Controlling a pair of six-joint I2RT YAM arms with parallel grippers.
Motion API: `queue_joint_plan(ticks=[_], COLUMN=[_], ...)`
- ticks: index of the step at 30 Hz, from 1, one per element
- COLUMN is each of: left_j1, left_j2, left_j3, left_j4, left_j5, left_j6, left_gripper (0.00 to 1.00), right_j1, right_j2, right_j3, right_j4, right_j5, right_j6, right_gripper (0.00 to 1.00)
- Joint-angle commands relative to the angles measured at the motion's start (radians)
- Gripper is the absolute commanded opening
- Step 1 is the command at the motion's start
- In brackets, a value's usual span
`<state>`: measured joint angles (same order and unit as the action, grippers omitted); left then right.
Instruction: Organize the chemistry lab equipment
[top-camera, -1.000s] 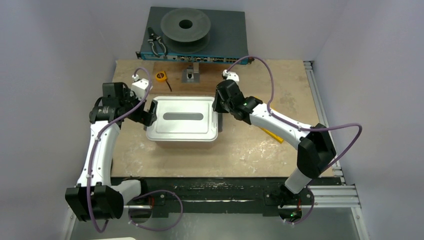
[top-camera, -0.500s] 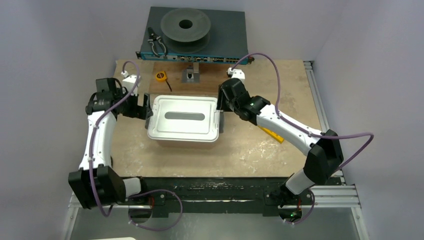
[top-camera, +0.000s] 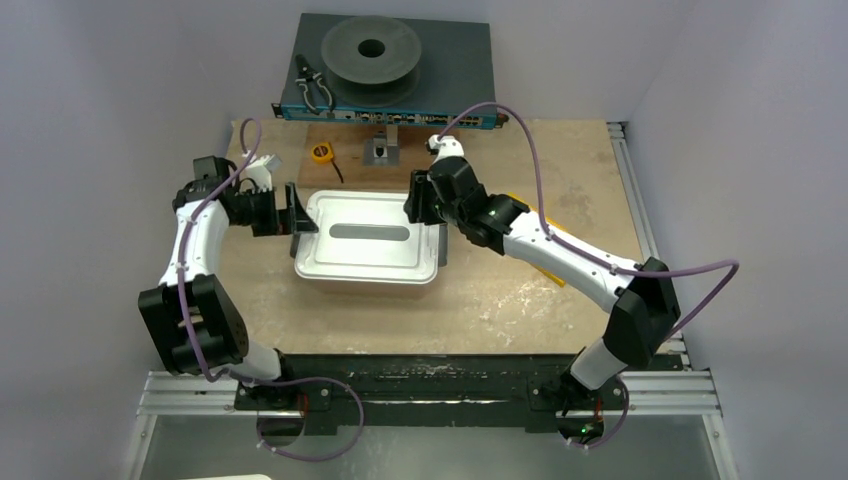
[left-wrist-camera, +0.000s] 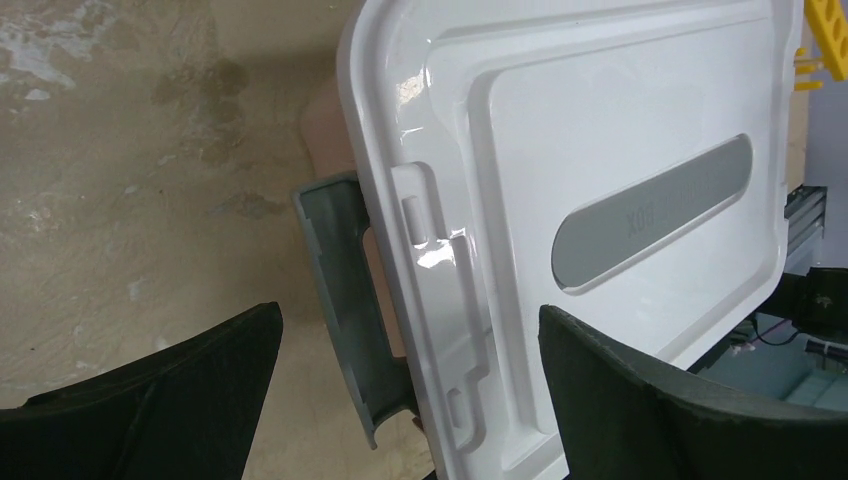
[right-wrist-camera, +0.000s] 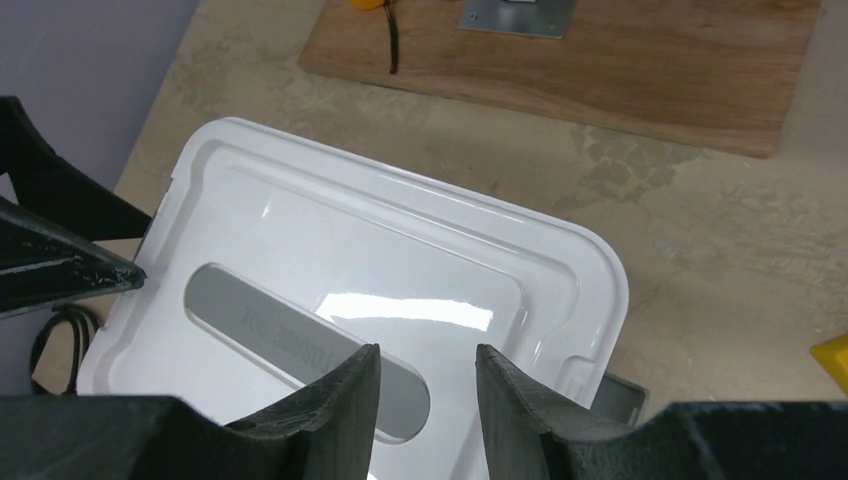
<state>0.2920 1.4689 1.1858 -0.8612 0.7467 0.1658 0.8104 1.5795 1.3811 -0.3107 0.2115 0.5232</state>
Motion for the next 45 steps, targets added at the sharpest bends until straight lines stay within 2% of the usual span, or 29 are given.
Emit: queue_joint_plan(ticks=[1,9,14,18,20,28,37,40,45], left_j1=[0.0,-0.012,-0.011,-0.016,-0.017,-0.048,-0.08,-0.094,-0.116], left_j2=[0.034,0.047,0.023,-0.019,-0.044,-0.085,-0.073,-0.07,-0.08], left_j3=[0.046,-0.001,-0.024,-0.026,-0.029,-0.043,-0.071,-0.071,-0.077], left_j4=[0.0,-0.002,0.002,-0.01,-0.002,0.016,0.085,0.097,0.104], left_j5=[0.078,0.068,0.111,0.12,0.107,0.071,-0.033,-0.066,-0.081], left_j6=[-0.015,0.014,-0.007,-0.011,-0.017,-0.037,-0.048,-0.046,-0.042], left_gripper=[1.0,1.0,0.99,0.79,0.72,0.65,0.65,0.59,0.44], right_j1=[-0.004,-0.003,-0.004,-0.004,-0.004,-0.004,-0.004,-0.004,-0.004], right_j2=[0.008,0.049,0.062,0.067,0.066,0.068,0.062,0.064,0.066], right_j3=[-0.037,-0.074,-0.12,-0.149,-0.163,-0.19,-0.209,-0.215,-0.215], right_j4=[0.102,0.132,0.145,0.153,0.16,0.177,0.179,0.182,0.187], right_j5=[-0.086,-0.111,-0.095,-0.082,-0.079,-0.082,-0.082,-0.083,-0.09], right_j6=[-0.018,-0.008,-0.005,0.0,0.003,0.009,0.005,0.003,0.003], right_gripper=[0.4,0.36,0.34,0.32,0.31,0.28,0.25,0.24,0.23])
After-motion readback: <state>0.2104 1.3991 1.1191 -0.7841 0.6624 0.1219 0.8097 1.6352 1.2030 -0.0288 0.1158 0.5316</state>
